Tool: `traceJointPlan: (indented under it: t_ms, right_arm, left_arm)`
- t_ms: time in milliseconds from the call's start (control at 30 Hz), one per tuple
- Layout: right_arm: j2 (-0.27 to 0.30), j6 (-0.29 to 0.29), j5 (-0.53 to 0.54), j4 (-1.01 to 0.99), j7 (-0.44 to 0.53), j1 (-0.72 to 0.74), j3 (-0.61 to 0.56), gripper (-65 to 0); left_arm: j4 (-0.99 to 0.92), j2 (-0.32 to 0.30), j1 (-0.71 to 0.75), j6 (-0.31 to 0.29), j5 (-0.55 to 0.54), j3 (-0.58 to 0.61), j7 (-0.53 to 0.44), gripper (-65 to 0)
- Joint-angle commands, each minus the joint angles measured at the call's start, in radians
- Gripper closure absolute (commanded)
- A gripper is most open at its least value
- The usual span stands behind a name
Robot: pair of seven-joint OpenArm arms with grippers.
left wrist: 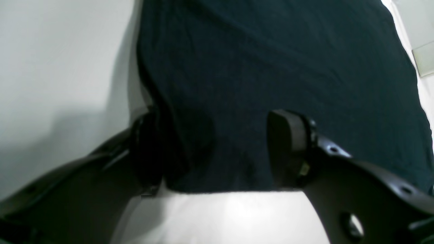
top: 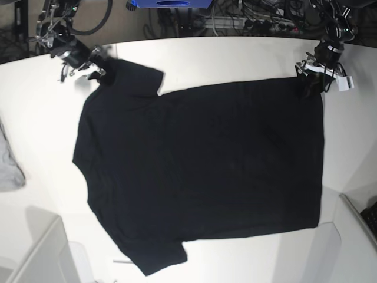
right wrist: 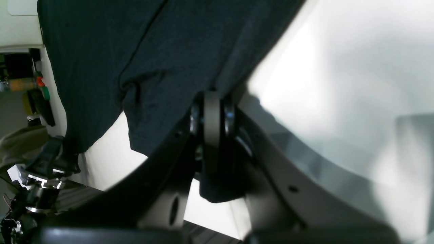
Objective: Fold the T-shirt properly
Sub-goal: 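Lift the gripped shirt edge and pull it toward the arm bases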
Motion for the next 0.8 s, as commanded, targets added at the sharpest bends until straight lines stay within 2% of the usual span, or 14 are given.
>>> traceJointPlan:
  t_ms: [0,167,233,267,433,633,767]
  right_arm:
    - [0.013,-0.034,-0.087,-0.011,-0.046,-0.014,-0.001,0.0]
    - [0.018,-0.034,-0.087,-0.010,-0.046,-0.014,-0.001,0.0]
    - [0.018,-0.034,-0.087,-0.008,-0.046,-0.014,-0.001,0.0]
    - [0.018,-0.034,-0.087,-0.005,-0.046,-0.014,-0.001,0.0]
    - [0.018,-0.034,-0.087,-0.004,-0.046,-0.019,-0.001,0.0]
    - [0.018,-0.034,-0.087,0.030,-0.040,-0.042,0.001,0.0]
    - [0.016,-0.037,-0.087,0.118,0.010,-0.097,0.001,0.0]
  left_arm:
    - [-0.001,-0.004,-0.001,0.035,0.035,0.006,0.053,-43.9]
    - [-0.001,-0.004,-0.007,0.051,0.035,0.006,0.053,-43.8]
    - [-0.001,-0.004,-0.016,0.051,0.035,0.006,0.053,-39.7]
    - [-0.001,-0.004,-0.017,0.051,0.036,0.006,0.053,-34.7]
    - [-0.001,-0.004,-0.021,0.051,0.038,0.006,0.053,0.0]
    - [0.008,-0.009,0.006,0.051,0.042,0.006,0.053,0.0]
    - [0.046,-0.009,0.042,0.051,0.042,0.006,0.053,0.0]
